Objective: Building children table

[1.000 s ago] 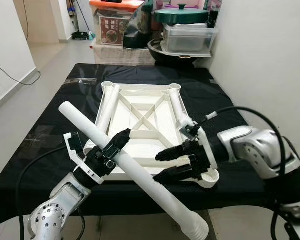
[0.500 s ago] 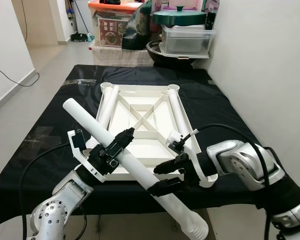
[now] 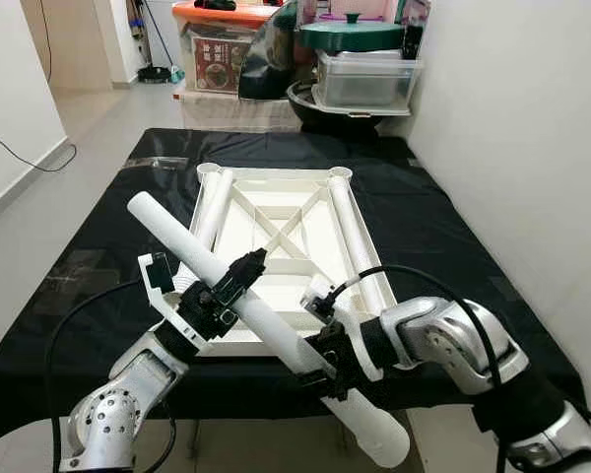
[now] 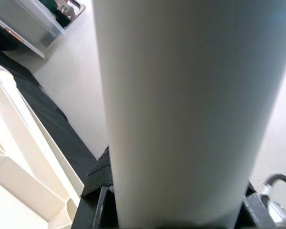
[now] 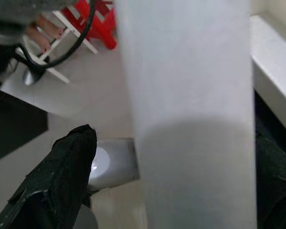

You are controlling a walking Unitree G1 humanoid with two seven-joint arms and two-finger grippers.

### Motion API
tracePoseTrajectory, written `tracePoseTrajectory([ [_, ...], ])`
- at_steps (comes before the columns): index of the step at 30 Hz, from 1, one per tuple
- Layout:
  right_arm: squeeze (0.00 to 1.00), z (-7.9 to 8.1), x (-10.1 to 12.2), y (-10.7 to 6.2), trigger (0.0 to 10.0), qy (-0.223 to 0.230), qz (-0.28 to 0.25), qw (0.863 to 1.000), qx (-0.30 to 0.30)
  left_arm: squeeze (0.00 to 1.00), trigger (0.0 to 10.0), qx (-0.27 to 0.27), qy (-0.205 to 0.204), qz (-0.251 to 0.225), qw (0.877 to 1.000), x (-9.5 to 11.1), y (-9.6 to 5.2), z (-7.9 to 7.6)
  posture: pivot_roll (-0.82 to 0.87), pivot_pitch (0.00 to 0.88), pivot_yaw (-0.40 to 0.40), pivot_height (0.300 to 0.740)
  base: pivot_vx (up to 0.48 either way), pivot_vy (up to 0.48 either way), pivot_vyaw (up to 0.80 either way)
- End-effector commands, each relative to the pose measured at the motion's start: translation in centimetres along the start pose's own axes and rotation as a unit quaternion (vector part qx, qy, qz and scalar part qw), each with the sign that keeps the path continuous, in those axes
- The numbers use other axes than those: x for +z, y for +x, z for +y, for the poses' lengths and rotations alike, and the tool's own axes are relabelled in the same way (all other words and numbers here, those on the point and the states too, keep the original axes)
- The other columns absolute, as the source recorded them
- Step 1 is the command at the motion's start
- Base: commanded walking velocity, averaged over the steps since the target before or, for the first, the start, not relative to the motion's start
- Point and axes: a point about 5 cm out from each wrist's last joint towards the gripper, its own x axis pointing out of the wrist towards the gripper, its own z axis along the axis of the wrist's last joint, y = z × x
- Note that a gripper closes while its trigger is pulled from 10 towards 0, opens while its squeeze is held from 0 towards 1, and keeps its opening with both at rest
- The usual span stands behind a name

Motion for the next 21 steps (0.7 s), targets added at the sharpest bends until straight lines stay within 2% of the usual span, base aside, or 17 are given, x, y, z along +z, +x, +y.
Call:
tracePoseTrajectory([
  [1,1.0,0.3,-0.1,0.5,10.0,-0.022,0.004,1.0,-0.003,0.0,0.0,-0.017,-0.004,-0.003,1.0,0.1,0.5,-0.2,0.04,0.0,-0.091,0.74,0.0,0.0,0.0],
  [10,1.0,-0.7,-1.1,1.6,10.0,-0.025,0.024,0.998,-0.043,0.0,0.0,-0.022,-0.009,0.001,1.0,-0.4,0.8,-0.3,0.04,0.0,-0.092,0.74,0.0,0.0,0.0],
  [15,1.0,-0.8,-1.2,1.9,10.0,-0.022,0.023,0.998,-0.046,0.0,0.0,-0.022,-0.011,0.0,1.0,-0.5,0.8,-0.3,0.04,0.0,-0.092,0.74,0.0,0.0,0.0],
  [17,1.0,-0.8,-1.2,2.0,9.6,-0.02,0.021,0.999,-0.045,0.0,0.0,-0.022,-0.011,0.001,1.0,-0.6,0.8,-0.3,0.04,0.0,-0.092,0.74,0.0,0.0,0.0],
  [18,1.0,-0.7,-1.2,2.0,4.2,-0.02,0.02,0.999,-0.045,0.0,0.0,-0.023,-0.011,0.001,1.0,-0.6,0.8,-0.3,0.04,0.0,-0.093,0.74,0.0,0.0,0.0],
  [19,1.0,-0.7,-1.2,2.1,0.8,-0.019,0.021,0.998,-0.047,0.0,0.0,-0.023,-0.011,0.002,1.0,-0.6,0.9,-0.3,0.04,0.0,-0.092,0.74,0.0,0.0,0.0],
  [20,1.0,-0.8,-1.3,2.1,0.8,-0.021,0.022,0.998,-0.048,0.0,0.0,-0.024,-0.01,0.002,1.0,-0.7,0.9,-0.3,0.04,0.0,-0.092,0.74,0.0,0.0,0.0],
  [21,1.0,-0.8,-1.3,2.1,0.0,-0.021,0.022,0.998,-0.049,0.0,0.0,-0.024,-0.01,0.002,1.0,-0.7,0.9,-0.3,0.03,0.0,-0.094,0.74,0.0,0.0,0.0],
])
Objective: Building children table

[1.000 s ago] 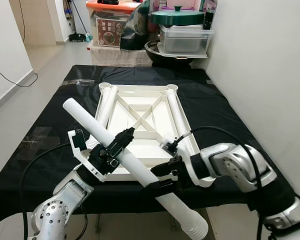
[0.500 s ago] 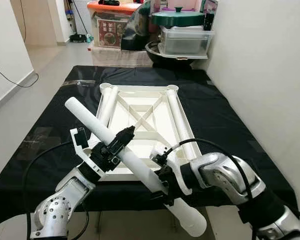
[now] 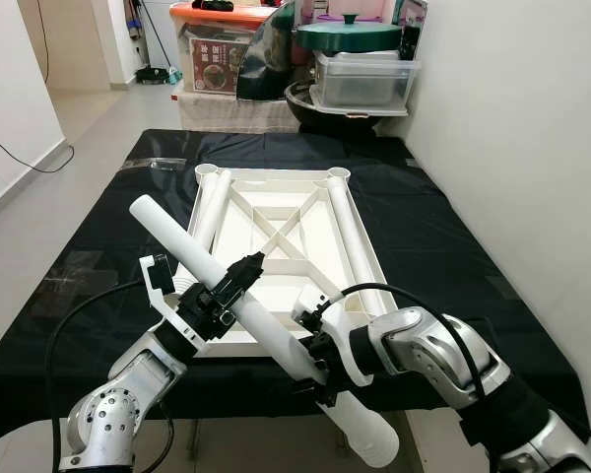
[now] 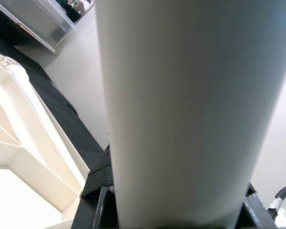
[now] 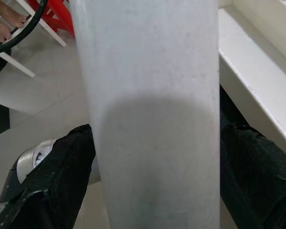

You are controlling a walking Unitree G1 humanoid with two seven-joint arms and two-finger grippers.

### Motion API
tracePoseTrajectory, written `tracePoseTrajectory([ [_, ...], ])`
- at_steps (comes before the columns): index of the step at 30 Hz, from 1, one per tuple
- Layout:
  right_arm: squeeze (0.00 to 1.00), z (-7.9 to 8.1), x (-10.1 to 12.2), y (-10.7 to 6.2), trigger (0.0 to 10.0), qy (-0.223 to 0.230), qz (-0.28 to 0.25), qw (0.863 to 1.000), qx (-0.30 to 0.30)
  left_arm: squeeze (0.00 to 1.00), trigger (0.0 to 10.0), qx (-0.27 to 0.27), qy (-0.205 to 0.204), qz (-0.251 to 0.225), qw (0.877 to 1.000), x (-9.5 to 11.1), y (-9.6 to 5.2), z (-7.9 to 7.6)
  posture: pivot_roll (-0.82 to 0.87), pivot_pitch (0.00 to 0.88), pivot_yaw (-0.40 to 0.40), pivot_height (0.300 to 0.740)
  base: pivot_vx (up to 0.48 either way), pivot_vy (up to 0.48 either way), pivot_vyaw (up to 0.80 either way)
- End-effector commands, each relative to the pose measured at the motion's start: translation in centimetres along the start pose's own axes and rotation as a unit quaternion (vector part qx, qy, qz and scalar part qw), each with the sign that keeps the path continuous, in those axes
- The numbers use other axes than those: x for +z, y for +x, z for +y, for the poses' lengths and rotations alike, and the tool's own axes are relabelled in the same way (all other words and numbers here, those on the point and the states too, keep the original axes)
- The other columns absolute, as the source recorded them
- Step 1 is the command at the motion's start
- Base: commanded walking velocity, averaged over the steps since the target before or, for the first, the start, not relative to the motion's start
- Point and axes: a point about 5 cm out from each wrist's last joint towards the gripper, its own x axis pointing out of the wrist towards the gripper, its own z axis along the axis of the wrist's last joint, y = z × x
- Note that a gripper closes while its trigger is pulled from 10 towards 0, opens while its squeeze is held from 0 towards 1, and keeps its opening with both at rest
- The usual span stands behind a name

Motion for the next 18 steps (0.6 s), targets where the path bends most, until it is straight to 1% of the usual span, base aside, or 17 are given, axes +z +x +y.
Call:
tracePoseTrajectory([
  [1,1.0,0.24,-0.69,0.76,0.0,0.003,0.013,1.0,0.005,0.0,0.0,-0.04,-0.013,-0.01,0.999,-0.19,1.02,-0.91,0.03,0.0,-0.094,0.74,0.0,0.0,0.0],
  [7,1.0,0.35,-0.91,0.76,0.0,0.001,0.012,1.0,0.01,0.0,0.0,-0.042,-0.014,-0.009,0.999,-0.3,1.19,-0.87,0.03,0.0,-0.094,0.74,0.0,0.0,0.0],
  [8,0.91,0.35,-0.93,0.75,0.0,0.001,0.011,1.0,0.01,0.0,0.0,-0.042,-0.014,-0.009,0.999,-0.34,1.22,-0.86,0.03,0.0,-0.094,0.74,0.0,0.0,0.0],
  [9,0.75,0.36,-0.94,0.75,0.0,0.001,0.01,1.0,0.011,0.0,0.0,-0.042,-0.014,-0.01,0.999,-0.35,1.25,-0.85,0.03,0.0,-0.094,0.74,0.0,0.0,0.0],
  [11,0.75,0.36,-0.94,0.75,0.0,0.001,0.01,1.0,0.011,0.0,0.0,-0.042,-0.014,-0.01,0.999,-0.35,1.25,-0.85,0.03,0.0,-0.094,0.74,0.0,0.0,0.0],
  [12,0.06,0.38,-0.96,0.77,0.0,0.0,0.01,1.0,0.011,0.0,0.0,-0.042,-0.014,-0.01,0.999,-0.35,1.26,-0.86,0.03,0.0,-0.094,0.74,0.0,0.0,0.0],
  [14,0.06,0.4,-0.96,0.78,0.0,0.0,0.009,1.0,0.011,0.0,0.0,-0.042,-0.014,-0.01,0.999,-0.34,1.27,-0.86,0.03,0.0,-0.094,0.74,0.0,0.0,0.0],
  [15,0.0,0.41,-0.98,0.8,0.0,-0.001,0.009,1.0,0.011,0.0,0.0,-0.043,-0.014,-0.011,0.999,-0.32,1.27,-0.86,0.03,0.0,-0.094,0.74,0.0,0.0,0.0],
  [18,0.0,0.36,-1.03,0.86,0.0,-0.001,0.007,1.0,0.01,0.0,0.0,-0.043,-0.013,-0.011,0.999,-0.3,1.29,-0.84,0.03,0.0,-0.094,0.74,0.0,0.0,0.0],
])
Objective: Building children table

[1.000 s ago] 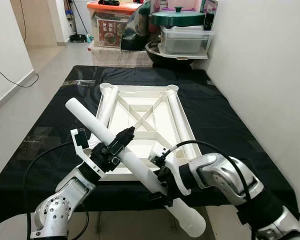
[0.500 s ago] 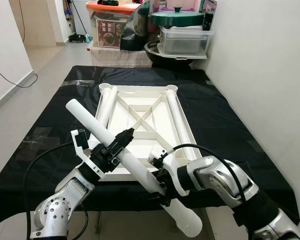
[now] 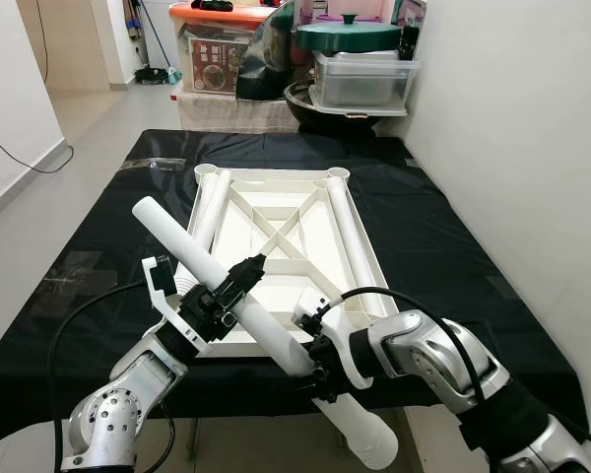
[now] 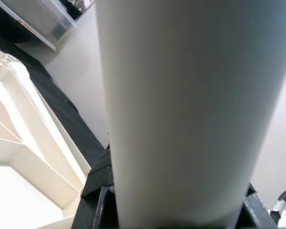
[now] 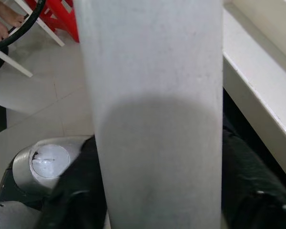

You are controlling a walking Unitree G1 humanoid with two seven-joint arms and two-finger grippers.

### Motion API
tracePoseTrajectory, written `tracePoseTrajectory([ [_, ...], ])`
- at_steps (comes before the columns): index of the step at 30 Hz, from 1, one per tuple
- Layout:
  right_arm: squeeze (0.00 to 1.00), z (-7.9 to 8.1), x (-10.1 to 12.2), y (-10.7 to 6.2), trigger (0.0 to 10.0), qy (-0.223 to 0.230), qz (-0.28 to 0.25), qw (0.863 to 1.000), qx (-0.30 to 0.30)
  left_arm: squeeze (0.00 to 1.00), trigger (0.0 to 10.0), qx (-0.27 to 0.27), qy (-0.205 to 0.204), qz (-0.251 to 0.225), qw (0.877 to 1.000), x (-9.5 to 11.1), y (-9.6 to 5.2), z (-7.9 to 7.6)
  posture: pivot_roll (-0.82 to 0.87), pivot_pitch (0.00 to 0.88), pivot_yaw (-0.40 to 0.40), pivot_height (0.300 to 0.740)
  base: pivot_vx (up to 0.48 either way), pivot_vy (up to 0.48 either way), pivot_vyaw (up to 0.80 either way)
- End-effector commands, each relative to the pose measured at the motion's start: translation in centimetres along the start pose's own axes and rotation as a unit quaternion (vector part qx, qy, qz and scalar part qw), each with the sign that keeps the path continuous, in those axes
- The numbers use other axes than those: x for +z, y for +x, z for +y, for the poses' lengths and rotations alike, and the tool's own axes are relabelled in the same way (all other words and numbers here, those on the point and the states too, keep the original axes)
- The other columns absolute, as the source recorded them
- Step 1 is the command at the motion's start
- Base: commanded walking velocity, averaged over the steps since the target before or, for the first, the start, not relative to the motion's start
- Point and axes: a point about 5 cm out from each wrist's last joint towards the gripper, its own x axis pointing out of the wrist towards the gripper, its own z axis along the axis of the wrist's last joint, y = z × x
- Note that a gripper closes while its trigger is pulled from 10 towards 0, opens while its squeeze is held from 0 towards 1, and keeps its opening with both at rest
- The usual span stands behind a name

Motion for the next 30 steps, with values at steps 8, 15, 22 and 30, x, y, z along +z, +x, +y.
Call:
tracePoseTrajectory([
  [8,0.0,0.2,-0.7,0.5,0.0,0.01,0.0,1.0,0.009,0.0,0.0,-0.048,-0.012,-0.013,0.999,-0.1,1.3,-1.0,0.03,0.0,-0.09,0.74,0.0,0.0,0.0],
  [15,0.0,0.2,-0.6,0.4,0.0,0.012,-0.007,1.0,0.008,0.0,0.0,-0.046,-0.003,-0.015,0.999,0.1,1.5,-1.0,0.03,0.0,-0.089,0.74,0.0,0.0,0.0],
  [22,0.0,0.1,-0.5,0.3,0.0,0.015,-0.016,1.0,0.006,1.0,10.0,-0.03,0.04,-0.012,0.999,0.5,1.8,-0.7,0.03,0.0,-0.088,0.74,0.0,0.0,0.0],
  [30,0.0,-0.1,-0.3,-0.2,0.0,0.028,-0.034,0.999,-0.002,1.0,10.0,-0.027,0.049,-0.025,0.998,1.0,1.6,-0.7,0.03,0.0,-0.087,0.74,0.0,0.0,0.0],
])
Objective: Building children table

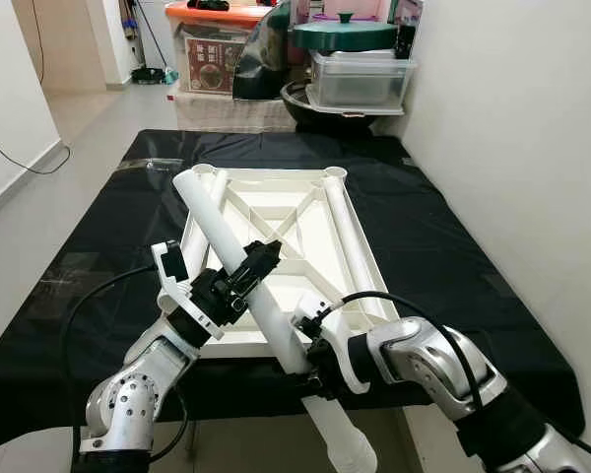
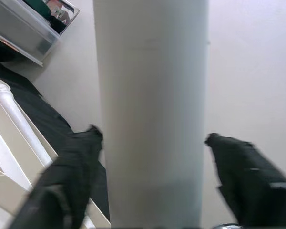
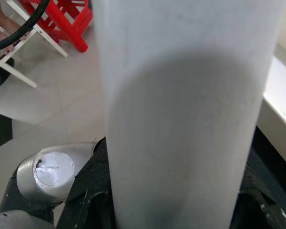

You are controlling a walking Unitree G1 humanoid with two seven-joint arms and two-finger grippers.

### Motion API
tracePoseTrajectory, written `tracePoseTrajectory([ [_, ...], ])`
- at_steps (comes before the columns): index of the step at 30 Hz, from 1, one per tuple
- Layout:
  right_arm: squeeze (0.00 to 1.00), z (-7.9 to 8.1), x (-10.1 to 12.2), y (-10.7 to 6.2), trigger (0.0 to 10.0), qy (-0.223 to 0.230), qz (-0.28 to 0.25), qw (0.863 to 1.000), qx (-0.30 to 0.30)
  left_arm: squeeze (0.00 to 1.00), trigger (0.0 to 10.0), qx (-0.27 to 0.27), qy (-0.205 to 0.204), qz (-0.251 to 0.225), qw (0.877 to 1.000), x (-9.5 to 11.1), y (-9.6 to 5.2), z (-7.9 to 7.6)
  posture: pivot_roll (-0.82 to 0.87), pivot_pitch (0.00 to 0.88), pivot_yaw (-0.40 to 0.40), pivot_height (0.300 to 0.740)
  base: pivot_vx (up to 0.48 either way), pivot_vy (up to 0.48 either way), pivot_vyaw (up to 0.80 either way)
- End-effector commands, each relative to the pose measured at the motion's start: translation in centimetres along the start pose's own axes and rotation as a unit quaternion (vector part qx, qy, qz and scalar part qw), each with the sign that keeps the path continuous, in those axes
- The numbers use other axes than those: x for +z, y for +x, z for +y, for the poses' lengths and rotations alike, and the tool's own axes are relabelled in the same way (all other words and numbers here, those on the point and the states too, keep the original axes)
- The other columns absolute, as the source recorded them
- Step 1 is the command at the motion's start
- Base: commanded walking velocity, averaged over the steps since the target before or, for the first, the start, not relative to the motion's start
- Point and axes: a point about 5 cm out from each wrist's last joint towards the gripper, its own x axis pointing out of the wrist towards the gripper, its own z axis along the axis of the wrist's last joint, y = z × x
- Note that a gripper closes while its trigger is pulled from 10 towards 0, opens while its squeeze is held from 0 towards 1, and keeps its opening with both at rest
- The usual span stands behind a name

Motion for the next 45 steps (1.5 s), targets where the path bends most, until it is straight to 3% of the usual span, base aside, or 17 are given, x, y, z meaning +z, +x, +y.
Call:
tracePoseTrajectory([
  [1,0.0,-0.2,0.2,-0.6,0.0,0.014,-0.022,1.0,-0.006,1.0,10.0,-0.008,0.0,-0.008,1.0,0.6,-0.2,-0.3,0.03,0.0,-0.087,0.74,0.0,0.0,0.0],
  [8,0.0,-1.0,0.4,-1.6,0.0,0.026,-0.039,0.999,-0.024,1.0,10.0,-0.029,-0.011,0.001,1.0,0.6,-0.7,-0.9,0.03,0.0,-0.088,0.74,0.0,0.0,0.0],
  [11,0.0,-3.5,1.0,-4.3,0.0,0.047,-0.082,0.992,-0.087,1.0,10.0,-0.05,-0.025,0.009,0.998,0.4,-1.7,-1.4,0.03,0.0,-0.089,0.74,0.0,0.0,0.0],
  [13,0.0,-3.5,1.0,-4.3,0.0,0.047,-0.082,0.992,-0.087,1.0,10.0,-0.05,-0.025,0.009,0.998,0.4,-1.7,-1.4,0.03,0.0,-0.089,0.74,0.0,0.0,0.0],
  [17,0.0,-4.8,1.3,-6.1,0.0,0.062,-0.111,0.984,-0.125,1.0,10.0,-0.036,-0.022,-0.009,0.999,1.0,-1.9,-1.1,0.03,0.0,-0.088,0.74,0.0,0.0,0.0],
  [21,0.0,-5.3,2.6,-8.7,0.0,0.065,-0.158,0.974,-0.15,1.0,10.0,0.029,-0.033,-0.053,0.998,2.3,-2.4,0.5,0.03,0.0,-0.079,0.74,0.0,0.0,0.0],
  [22,0.0,-5.3,2.6,-8.7,0.0,0.065,-0.158,0.974,-0.15,1.0,10.0,0.029,-0.033,-0.053,0.998,2.3,-2.4,0.5,0.03,0.0,-0.079,0.74,0.0,0.0,0.0],
  [23,0.0,-5.2,3.0,-9.3,0.0,0.063,-0.169,0.972,-0.153,0.0,10.0,0.048,-0.03,-0.056,0.997,2.5,-2.7,1.0,0.03,0.0,-0.079,0.74,0.0,0.0,0.0],
  [25,0.0,-5.2,3.7,-10.2,0.0,0.054,-0.184,0.969,-0.156,0.0,10.0,0.1,-0.014,-0.048,0.994,2.3,-3.2,2.2,0.03,0.0,-0.078,0.74,0.0,0.0,0.0],
  [30,0.0,-5.3,4.5,-11.1,0.0,0.048,-0.203,0.964,-0.165,0.0,10.0,0.16,0.018,-0.022,0.987,1.6,-3.6,3.4,0.03,0.0,-0.079,0.74,0.0,0.0,0.0],
  [33,0.0,-5.5,5.6,-12.0,0.0,0.041,-0.228,0.957,-0.175,0.0,10.0,0.216,0.053,0.014,0.975,0.6,-4.1,4.4,0.03,0.0,-0.082,0.74,0.0,0.0,0.0],
  [45,0.0,-6.0,5.5,-11.7,0.0,0.055,-0.246,0.949,-0.19,0.0,10.0,0.24,0.057,0.01,0.969,0.3,-4.4,4.8,0.04,0.0,-0.087,0.74,0.0,0.0,0.0],
])
